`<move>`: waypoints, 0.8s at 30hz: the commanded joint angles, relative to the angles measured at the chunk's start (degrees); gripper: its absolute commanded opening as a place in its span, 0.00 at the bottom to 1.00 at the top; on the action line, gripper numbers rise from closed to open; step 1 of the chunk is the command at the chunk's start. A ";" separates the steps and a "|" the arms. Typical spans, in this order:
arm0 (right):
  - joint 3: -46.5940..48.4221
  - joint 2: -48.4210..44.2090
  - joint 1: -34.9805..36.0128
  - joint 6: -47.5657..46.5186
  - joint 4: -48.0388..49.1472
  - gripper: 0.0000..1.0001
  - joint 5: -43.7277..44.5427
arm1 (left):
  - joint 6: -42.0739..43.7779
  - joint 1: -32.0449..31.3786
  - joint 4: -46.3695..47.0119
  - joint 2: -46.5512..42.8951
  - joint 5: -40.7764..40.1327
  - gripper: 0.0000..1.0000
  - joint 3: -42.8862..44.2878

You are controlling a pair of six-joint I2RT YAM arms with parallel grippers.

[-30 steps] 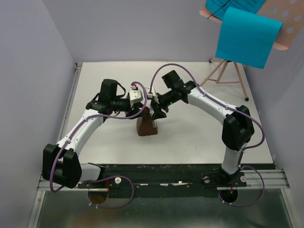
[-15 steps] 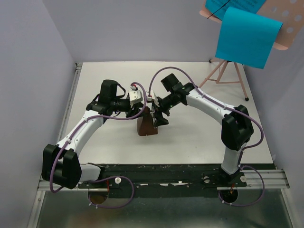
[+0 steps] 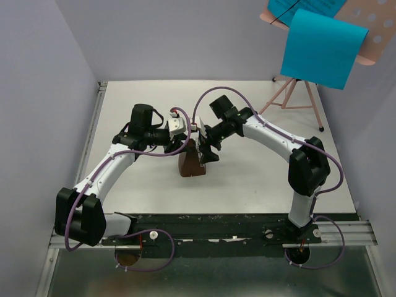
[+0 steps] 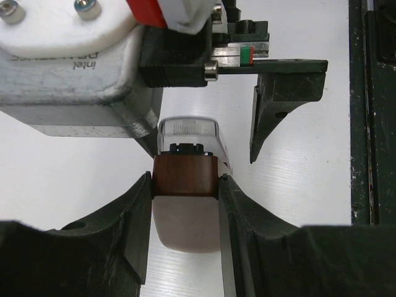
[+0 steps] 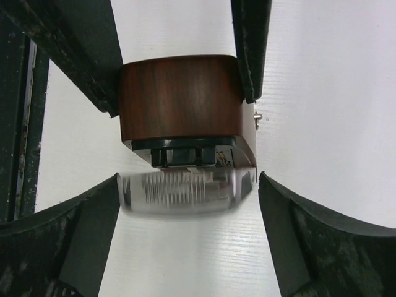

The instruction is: Pack up the instrument practice props

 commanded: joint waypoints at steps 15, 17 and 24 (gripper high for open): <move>1.91 -0.63 0.46 1.35 0.49 0.75 2.07 | 1.96 0.31 -4.15 1.88 -0.55 0.32 -0.68; 1.91 -0.89 0.46 1.70 0.58 0.80 1.98 | 2.04 0.31 -4.32 1.96 -0.55 0.32 -0.59; 2.08 -1.95 0.28 4.25 1.63 0.86 2.51 | 2.83 0.31 -5.20 1.79 -0.72 0.31 -0.59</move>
